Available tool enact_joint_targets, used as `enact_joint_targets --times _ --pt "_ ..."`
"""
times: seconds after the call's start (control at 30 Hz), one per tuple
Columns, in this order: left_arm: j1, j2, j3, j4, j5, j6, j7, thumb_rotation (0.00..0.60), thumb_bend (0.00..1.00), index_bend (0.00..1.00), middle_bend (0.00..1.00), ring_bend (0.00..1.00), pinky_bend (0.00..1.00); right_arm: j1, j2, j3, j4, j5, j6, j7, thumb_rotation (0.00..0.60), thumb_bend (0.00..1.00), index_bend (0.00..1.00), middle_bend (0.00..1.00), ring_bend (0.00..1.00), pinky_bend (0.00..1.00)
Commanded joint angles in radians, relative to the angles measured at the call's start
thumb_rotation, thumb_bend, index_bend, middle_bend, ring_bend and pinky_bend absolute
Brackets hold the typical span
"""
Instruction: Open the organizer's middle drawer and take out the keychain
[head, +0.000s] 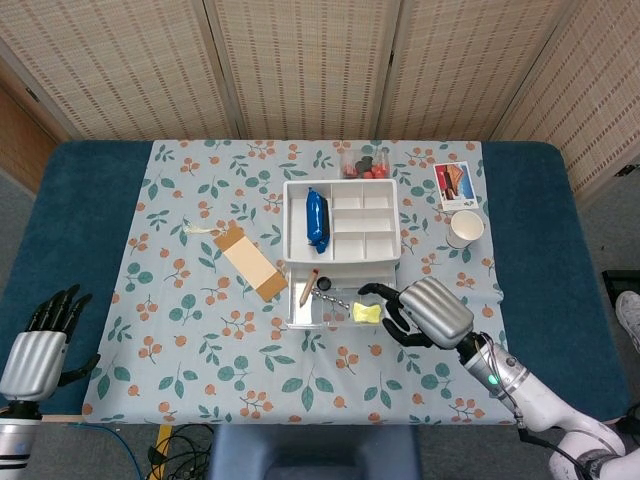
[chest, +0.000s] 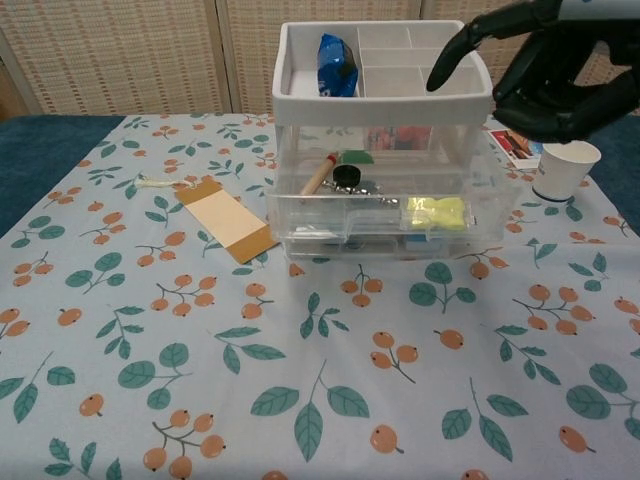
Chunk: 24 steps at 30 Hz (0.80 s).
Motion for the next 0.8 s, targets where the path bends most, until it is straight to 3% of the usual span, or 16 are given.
enact_joint_targets --times 0.03,0.27,0.47,0.8 --pt "0.002 0.001 0.001 -0.001 0.001 0.003 -0.001 0.6 0.21 0.1 0.04 0.02 0.11 0.09 0.004 0.061 0.015 0.058 -0.091 -0.096 0.6 0.51 0.4 0.79 0.88 0.97" --pt "0.009 0.004 0.002 0.002 0.001 0.012 -0.007 0.6 0.21 0.1 0.04 0.02 0.11 0.237 -0.076 0.097 0.081 0.156 -0.216 -0.348 0.6 0.46 0.41 0.82 0.89 0.98" --pt "0.016 0.001 0.003 0.012 -0.002 0.018 -0.017 0.6 0.21 0.1 0.04 0.02 0.11 0.308 -0.189 0.069 0.158 0.19 -0.218 -0.605 0.6 0.44 0.41 0.9 0.96 1.0" --pt "0.024 -0.001 0.004 0.027 -0.006 0.023 -0.035 0.6 0.21 0.1 0.04 0.02 0.11 0.354 -0.271 0.019 0.221 0.216 -0.203 -0.805 0.6 0.42 0.41 0.93 1.0 1.0"
